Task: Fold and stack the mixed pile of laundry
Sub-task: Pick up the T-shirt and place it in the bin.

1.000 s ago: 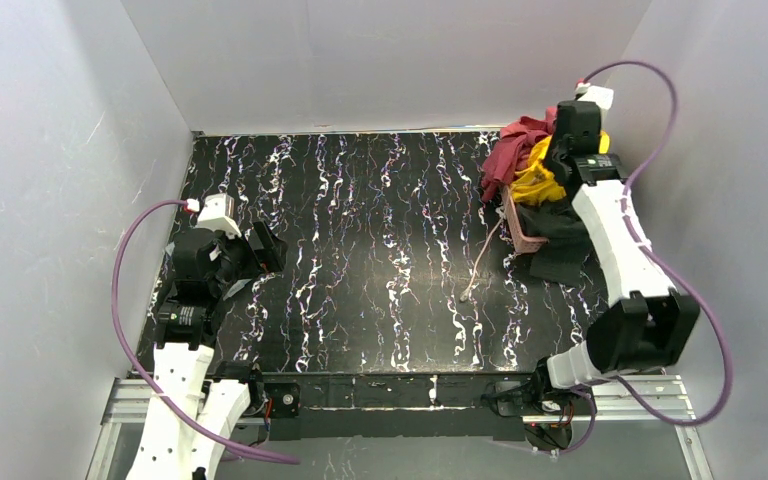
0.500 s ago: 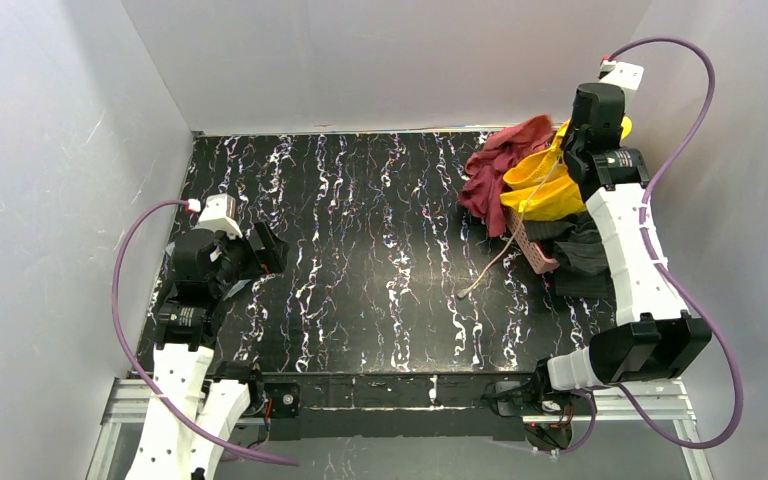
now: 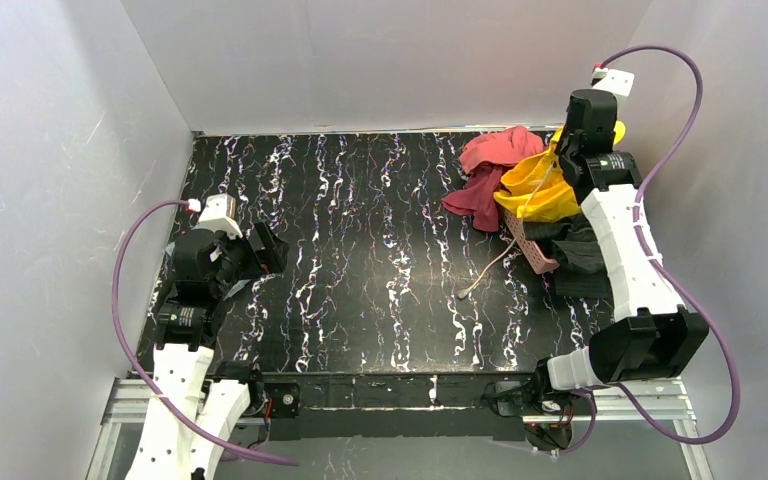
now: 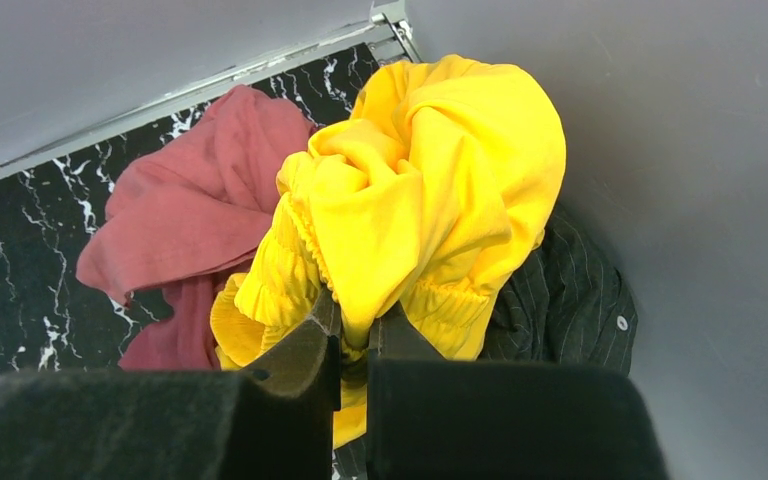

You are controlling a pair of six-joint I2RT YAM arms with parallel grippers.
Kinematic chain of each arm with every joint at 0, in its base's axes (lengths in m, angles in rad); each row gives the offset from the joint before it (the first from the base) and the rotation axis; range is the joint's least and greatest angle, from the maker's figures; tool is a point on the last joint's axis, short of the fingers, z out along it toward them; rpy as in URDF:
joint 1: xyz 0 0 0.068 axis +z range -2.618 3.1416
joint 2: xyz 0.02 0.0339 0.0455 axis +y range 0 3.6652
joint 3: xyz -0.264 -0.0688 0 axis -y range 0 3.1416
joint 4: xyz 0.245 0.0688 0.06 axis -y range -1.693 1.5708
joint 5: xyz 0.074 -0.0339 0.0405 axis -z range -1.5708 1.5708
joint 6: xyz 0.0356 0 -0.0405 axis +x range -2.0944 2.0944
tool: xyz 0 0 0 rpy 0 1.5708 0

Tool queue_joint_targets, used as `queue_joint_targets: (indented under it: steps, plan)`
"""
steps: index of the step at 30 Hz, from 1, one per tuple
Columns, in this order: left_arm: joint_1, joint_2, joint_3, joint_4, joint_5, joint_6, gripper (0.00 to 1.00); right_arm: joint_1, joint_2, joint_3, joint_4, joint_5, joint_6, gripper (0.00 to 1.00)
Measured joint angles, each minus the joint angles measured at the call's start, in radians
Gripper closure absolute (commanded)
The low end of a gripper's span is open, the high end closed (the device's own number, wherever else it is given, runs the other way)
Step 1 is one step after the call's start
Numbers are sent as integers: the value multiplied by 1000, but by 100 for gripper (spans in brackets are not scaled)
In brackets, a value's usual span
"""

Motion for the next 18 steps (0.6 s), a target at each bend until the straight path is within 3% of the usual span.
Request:
queue_joint_targets:
  steps: [8, 13, 18]
  plan:
    - [0, 0, 0, 0, 0, 0, 2, 0, 27, -153, 84, 13, 29, 95]
    - [0, 3, 0, 0, 0, 0, 2, -6, 117, -275, 146, -7, 69, 97]
    - [0, 10, 0, 0, 0, 0, 2, -43, 256, -294, 195, -43, 100, 99]
